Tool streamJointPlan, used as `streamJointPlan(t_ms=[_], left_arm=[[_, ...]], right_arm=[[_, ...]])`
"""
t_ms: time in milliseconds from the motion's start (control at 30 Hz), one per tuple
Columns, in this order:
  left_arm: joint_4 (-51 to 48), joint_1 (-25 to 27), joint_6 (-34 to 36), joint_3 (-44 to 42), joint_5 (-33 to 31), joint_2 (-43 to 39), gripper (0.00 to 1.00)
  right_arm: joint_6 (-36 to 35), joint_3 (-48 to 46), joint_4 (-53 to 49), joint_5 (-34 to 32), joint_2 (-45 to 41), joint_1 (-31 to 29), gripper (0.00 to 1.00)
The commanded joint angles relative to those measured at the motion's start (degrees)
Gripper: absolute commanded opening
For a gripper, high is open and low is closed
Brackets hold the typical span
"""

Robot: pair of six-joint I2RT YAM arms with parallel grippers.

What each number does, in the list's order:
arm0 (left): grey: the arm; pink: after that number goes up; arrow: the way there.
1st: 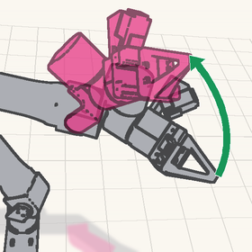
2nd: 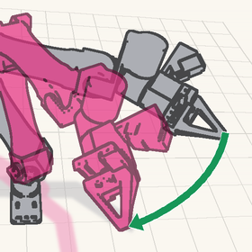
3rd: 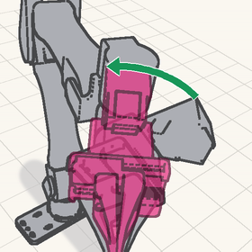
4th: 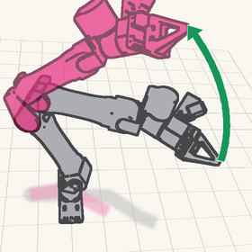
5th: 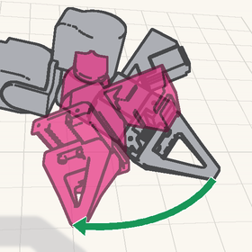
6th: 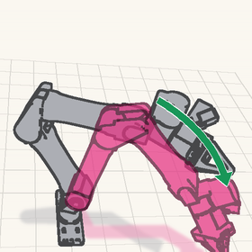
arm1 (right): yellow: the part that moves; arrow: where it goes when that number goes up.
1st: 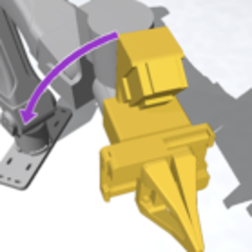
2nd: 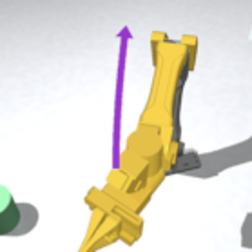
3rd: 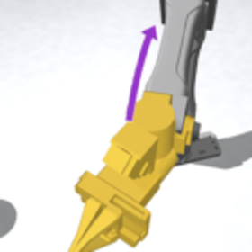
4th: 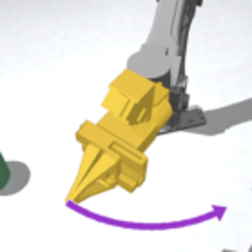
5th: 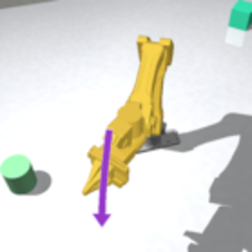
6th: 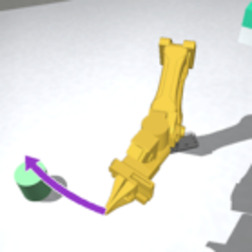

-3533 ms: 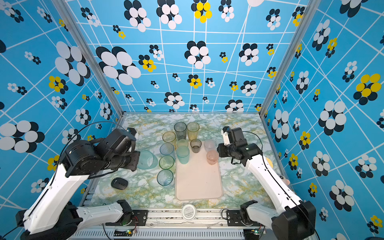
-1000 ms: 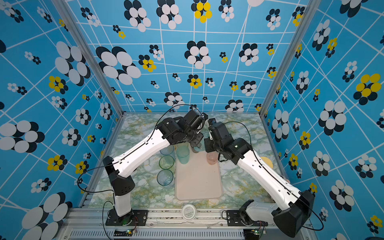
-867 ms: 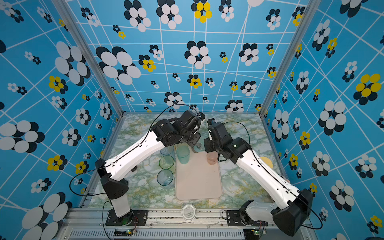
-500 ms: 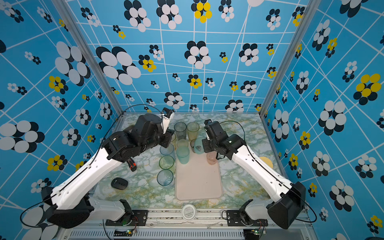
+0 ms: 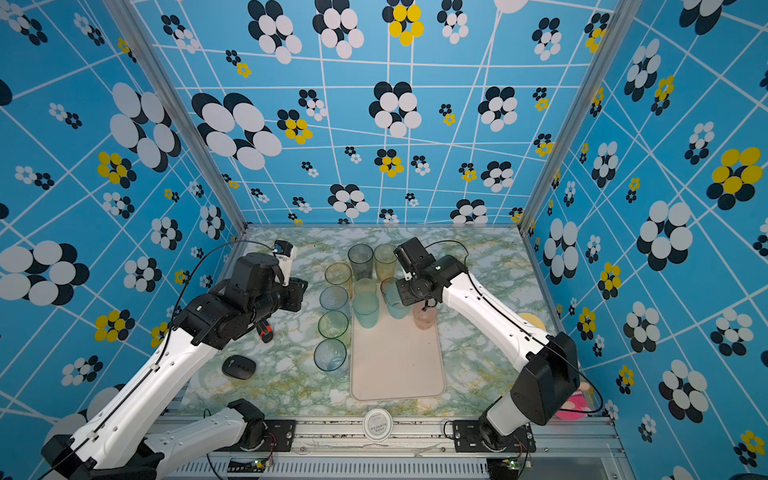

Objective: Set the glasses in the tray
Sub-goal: 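Open the left gripper and draw it back while the right gripper holds the glass, then lower the held teal dotted glass toward the tray beside the pink glass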

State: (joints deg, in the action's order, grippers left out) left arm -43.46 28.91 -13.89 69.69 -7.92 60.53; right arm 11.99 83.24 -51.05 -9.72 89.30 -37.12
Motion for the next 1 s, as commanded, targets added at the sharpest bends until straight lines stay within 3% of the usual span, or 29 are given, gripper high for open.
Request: streamJointPlan(t_ms=[0, 967], left_arm=[[2.75, -1.45, -0.69, -1.30, 3.46, 0.54, 0.33], [2.81, -4.82, 0.09, -2.09, 6.21, 2.74, 0.33]], right_arm=[[-0.12, 1.83, -1.47, 1.09, 1.20, -0.41, 0.00], [-0.02, 1.66, 3.06, 4.88, 10.00, 2.21, 0.00]])
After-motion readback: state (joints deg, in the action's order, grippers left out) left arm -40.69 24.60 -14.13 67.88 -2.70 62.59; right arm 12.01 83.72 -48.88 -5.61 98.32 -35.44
